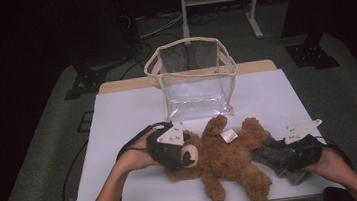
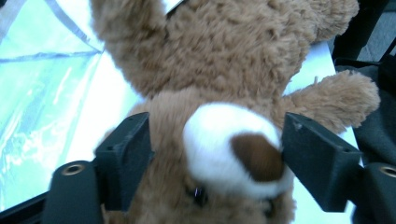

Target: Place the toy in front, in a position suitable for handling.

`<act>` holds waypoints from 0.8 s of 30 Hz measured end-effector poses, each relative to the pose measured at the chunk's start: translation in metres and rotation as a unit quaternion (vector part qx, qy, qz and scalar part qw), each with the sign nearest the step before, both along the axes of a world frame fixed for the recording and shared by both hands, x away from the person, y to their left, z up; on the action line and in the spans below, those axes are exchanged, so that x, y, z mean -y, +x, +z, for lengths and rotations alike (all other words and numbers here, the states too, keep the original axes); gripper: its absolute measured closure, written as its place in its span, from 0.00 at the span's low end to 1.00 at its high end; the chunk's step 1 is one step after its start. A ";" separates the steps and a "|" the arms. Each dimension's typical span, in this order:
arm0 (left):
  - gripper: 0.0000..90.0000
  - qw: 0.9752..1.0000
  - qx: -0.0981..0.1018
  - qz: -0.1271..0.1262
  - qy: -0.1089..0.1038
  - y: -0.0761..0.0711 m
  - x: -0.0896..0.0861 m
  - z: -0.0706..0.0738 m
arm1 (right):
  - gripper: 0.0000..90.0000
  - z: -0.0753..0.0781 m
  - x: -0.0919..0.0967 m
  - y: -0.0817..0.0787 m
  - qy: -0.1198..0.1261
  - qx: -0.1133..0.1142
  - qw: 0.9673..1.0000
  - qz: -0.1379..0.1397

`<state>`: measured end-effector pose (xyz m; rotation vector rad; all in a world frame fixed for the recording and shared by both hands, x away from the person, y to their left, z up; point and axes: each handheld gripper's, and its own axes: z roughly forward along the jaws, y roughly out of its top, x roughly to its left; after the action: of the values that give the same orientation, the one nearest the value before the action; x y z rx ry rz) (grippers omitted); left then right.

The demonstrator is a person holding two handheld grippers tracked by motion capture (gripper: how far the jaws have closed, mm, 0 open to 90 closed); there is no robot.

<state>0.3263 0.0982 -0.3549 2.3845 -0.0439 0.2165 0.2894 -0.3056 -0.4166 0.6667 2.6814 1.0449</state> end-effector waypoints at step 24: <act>0.35 0.998 -0.016 0.055 -0.010 -0.003 -0.016 -0.021 | 0.82 -0.010 0.044 -0.003 0.055 -0.015 0.996 -0.070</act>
<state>0.3238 0.1142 -0.3758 2.3720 0.1033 0.2294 0.2861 -0.3494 -0.4267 0.8834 2.5721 1.1605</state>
